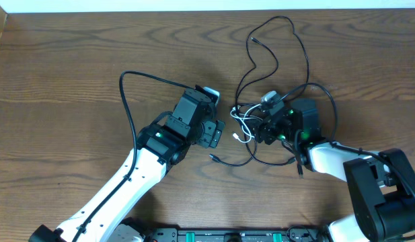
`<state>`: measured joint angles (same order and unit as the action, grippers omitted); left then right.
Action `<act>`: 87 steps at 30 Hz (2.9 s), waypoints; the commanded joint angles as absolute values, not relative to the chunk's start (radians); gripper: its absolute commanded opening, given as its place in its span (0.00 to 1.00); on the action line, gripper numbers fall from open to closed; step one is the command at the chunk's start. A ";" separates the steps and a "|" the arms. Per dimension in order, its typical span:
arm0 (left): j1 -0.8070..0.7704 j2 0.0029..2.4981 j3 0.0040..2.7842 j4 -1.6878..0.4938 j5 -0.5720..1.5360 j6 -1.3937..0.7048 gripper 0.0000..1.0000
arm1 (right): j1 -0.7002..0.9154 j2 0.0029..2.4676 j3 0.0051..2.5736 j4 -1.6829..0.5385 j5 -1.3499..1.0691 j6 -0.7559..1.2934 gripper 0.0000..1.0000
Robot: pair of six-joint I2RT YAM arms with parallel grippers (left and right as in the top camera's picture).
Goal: Untangle cables
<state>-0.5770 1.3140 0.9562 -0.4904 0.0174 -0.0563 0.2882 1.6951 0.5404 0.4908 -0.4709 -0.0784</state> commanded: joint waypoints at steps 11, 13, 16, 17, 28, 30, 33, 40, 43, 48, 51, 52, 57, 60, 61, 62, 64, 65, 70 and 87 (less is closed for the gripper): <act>-0.573 1.321 0.965 -0.492 0.015 -0.065 0.84 | 0.315 1.700 0.541 0.508 -0.365 -0.109 0.27; -0.573 1.321 0.965 -0.492 0.016 -0.065 0.84 | 0.315 1.700 0.541 0.512 -0.365 -0.102 0.17; -0.573 1.321 0.965 -0.492 0.015 -0.065 0.84 | 0.315 1.700 0.541 0.532 -0.365 -0.052 0.01; -0.573 1.321 0.965 -0.492 0.015 -0.065 0.84 | 0.315 1.700 0.541 0.537 -0.365 -0.033 0.01; -0.573 1.321 0.965 -0.492 0.015 -0.065 0.84 | 0.252 1.644 0.542 0.591 -0.480 0.162 0.01; -0.573 1.321 0.965 -0.492 0.015 -0.065 0.84 | 0.238 1.612 0.542 0.587 -0.498 0.197 0.01; -0.573 1.321 0.965 -0.492 0.015 -0.065 0.84 | 0.218 1.547 0.542 0.566 -0.544 0.218 0.01; -0.573 1.321 0.965 -0.492 0.015 -0.065 0.84 | 0.190 1.365 0.542 0.438 -0.556 0.224 0.01; -0.573 1.321 0.965 -0.492 0.015 -0.065 0.84 | 0.186 1.309 0.542 0.400 -0.551 0.223 0.01; -0.573 1.321 0.965 -0.492 0.015 -0.065 0.84 | 0.186 1.263 0.541 0.305 -0.460 0.192 0.01; -0.573 1.321 0.965 -0.492 0.015 -0.065 0.84 | 0.186 1.261 0.542 0.256 -0.417 0.150 0.01; -0.573 1.321 0.965 -0.492 0.015 -0.065 0.84 | 0.187 1.261 0.542 0.243 -0.422 0.108 0.01; -0.573 1.321 0.965 -0.492 0.015 -0.065 0.84 | 0.187 1.261 0.541 0.215 -0.547 -0.072 0.01; -0.573 1.321 0.965 -0.492 0.015 -0.065 0.84 | 0.187 1.261 0.541 0.126 -0.622 -0.263 0.01; -0.573 1.321 0.965 -0.492 0.015 -0.065 0.84 | 0.187 1.261 0.541 0.084 -0.620 -0.316 0.01; -0.573 1.321 0.965 -0.492 0.015 -0.065 0.84 | 0.187 1.261 0.541 0.035 -0.620 -0.379 0.01; -0.573 1.321 0.965 -0.492 0.015 -0.065 0.84 | 0.187 1.260 0.542 -0.041 -0.621 -0.473 0.01; -0.573 1.321 0.965 -0.492 0.015 -0.065 0.84 | 0.187 1.258 0.542 -0.065 -0.621 -0.497 0.01; -0.573 1.321 0.965 -0.492 0.015 -0.065 0.84 | 0.187 1.216 0.542 -0.180 -0.631 -0.605 0.01; -0.573 1.321 0.965 -0.492 0.015 -0.065 0.84 | 0.187 1.209 0.541 -0.033 -0.382 -0.474 0.71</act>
